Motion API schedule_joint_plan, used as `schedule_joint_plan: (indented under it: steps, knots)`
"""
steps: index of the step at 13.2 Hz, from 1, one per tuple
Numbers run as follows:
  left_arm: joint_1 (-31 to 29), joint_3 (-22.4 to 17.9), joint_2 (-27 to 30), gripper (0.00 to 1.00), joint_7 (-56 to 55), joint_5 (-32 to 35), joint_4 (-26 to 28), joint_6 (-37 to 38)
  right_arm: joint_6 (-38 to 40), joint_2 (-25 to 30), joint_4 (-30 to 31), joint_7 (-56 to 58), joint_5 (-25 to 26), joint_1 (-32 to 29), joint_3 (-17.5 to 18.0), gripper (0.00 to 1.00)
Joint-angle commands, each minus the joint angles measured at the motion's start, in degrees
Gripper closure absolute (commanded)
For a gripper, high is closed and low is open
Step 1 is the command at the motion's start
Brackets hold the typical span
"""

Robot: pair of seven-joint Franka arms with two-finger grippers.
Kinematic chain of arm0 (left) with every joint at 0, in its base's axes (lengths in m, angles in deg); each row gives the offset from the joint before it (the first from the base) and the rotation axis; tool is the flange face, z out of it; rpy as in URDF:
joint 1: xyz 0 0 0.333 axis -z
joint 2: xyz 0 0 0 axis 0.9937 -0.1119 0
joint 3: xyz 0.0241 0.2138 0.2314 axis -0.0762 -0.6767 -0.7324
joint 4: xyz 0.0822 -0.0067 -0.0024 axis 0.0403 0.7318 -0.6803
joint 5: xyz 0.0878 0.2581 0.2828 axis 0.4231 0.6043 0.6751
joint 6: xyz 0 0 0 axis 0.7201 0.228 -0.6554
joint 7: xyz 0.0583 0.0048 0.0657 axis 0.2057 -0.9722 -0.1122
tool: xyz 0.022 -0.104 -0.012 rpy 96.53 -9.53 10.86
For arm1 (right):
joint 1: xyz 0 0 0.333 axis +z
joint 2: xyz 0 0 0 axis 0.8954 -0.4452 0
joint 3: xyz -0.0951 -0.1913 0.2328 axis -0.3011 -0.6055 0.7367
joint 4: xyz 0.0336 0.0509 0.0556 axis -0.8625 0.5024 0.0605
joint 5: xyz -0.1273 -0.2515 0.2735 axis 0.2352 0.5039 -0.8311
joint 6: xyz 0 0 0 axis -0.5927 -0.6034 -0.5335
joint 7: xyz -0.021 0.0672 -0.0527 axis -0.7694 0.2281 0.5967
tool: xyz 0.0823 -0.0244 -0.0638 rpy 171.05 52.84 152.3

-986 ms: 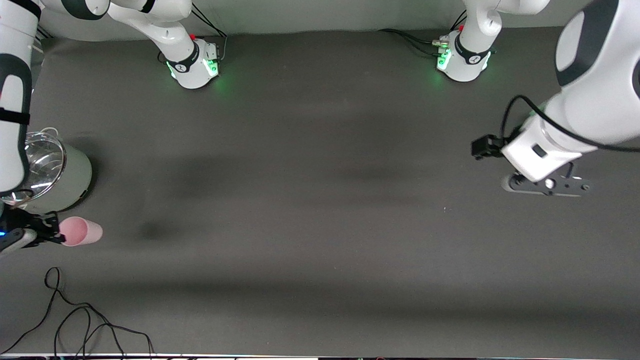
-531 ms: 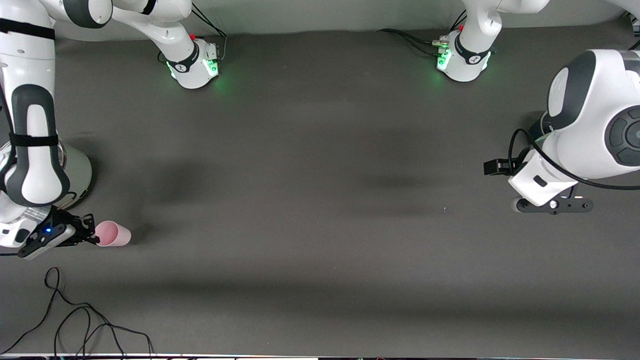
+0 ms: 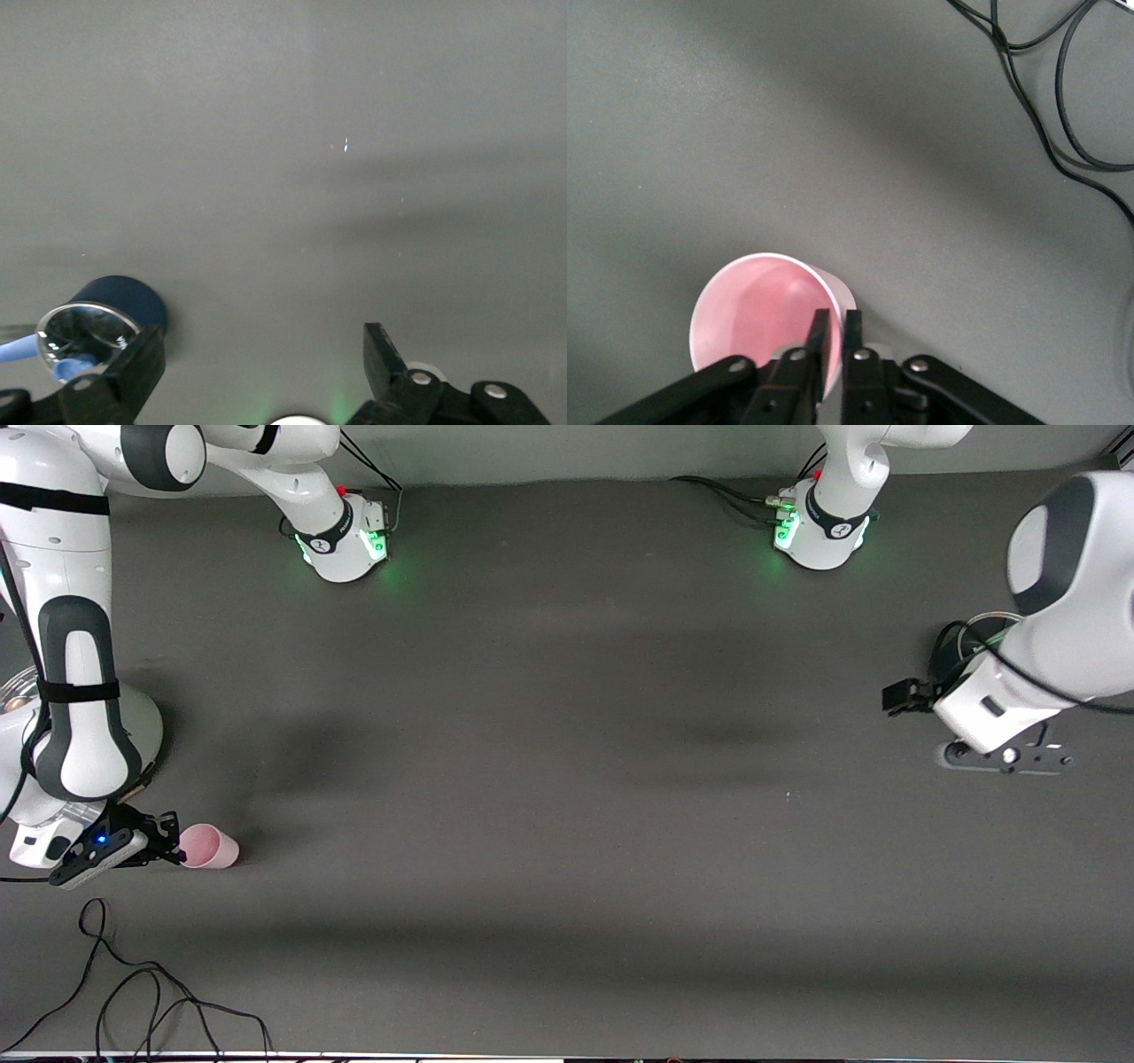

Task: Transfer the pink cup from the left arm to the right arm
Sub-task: 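Lower the pink cup onto the table with the right gripper, then open the right gripper and raise it away from the cup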

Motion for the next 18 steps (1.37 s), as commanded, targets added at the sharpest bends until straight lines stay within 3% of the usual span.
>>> schedule_joint_plan:
  steps: [1, 6, 7, 10, 13, 15, 18]
  knots:
    - [-0.81, 0.39, 0.96, 0.0, 2.42, 0.71, -0.91, 1.79, -0.23, -1.19, -1.52, 1.72, -2.53, 0.05, 0.0, 0.0]
    - [-0.54, 0.48, 0.88, 0.0, 2.06, 0.62, -0.82, 1.79, 4.14, 2.14, -2.22, -1.52, -1.84, 0.05, -0.52, 0.0]
    - [-0.37, 0.48, 0.96, 0.0, 2.15, 0.45, -0.99, 1.62, 5.81, 3.81, -2.23, -3.45, -1.31, 1.09, -2.35, 0.0]
    - [-2.64, 3.36, 1.14, 0.0, 2.15, 0.44, -0.91, 0.74, 12.39, 10.74, -2.23, -17.9, 9.55, 5.13, -5.18, 0.0]
    - [-11.51, 12.06, 1.4, 0.0, 2.42, 0.44, -0.99, -1.37, 23.98, 18.92, -2.75, -40.84, 22.22, 9.96, -5.1, 0.0]
    - [-15.64, 15.14, 1.66, 0.0, 2.68, 1.06, -0.99, -3.55, 29.1, 23.14, -2.67, -51.75, 26.45, 13.48, -5.1, 0.0]
    - [-16.89, 15.33, 4.21, 0.0, 2.59, 1.06, 0.84, -6.55, 36.66, 29.29, -2.4, -68.63, 32.08, 18.93, -5.1, 0.0]
